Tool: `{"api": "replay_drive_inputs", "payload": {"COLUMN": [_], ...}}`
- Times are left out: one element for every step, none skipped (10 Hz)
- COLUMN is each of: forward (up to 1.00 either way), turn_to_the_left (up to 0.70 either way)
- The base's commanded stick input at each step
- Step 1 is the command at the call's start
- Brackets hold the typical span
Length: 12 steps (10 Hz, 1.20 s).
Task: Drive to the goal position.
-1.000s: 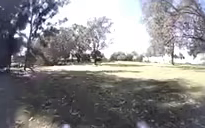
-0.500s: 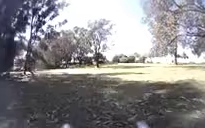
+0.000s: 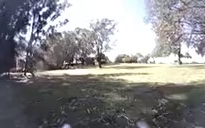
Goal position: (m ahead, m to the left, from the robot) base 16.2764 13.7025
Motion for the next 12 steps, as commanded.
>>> {"api": "replay_drive_inputs", "payload": {"forward": [1.0, 1.0, 1.0, 1.0, 1.0, 1.0, 1.0, 1.0, 1.0, 1.0, 1.0, 1.0], "turn_to_the_left": [0.0, 0.0, -0.27, -0.27, -0.23, -0.09, 0.0, 0.0, 0.0, 0.0, 0.0, 0.0]}}
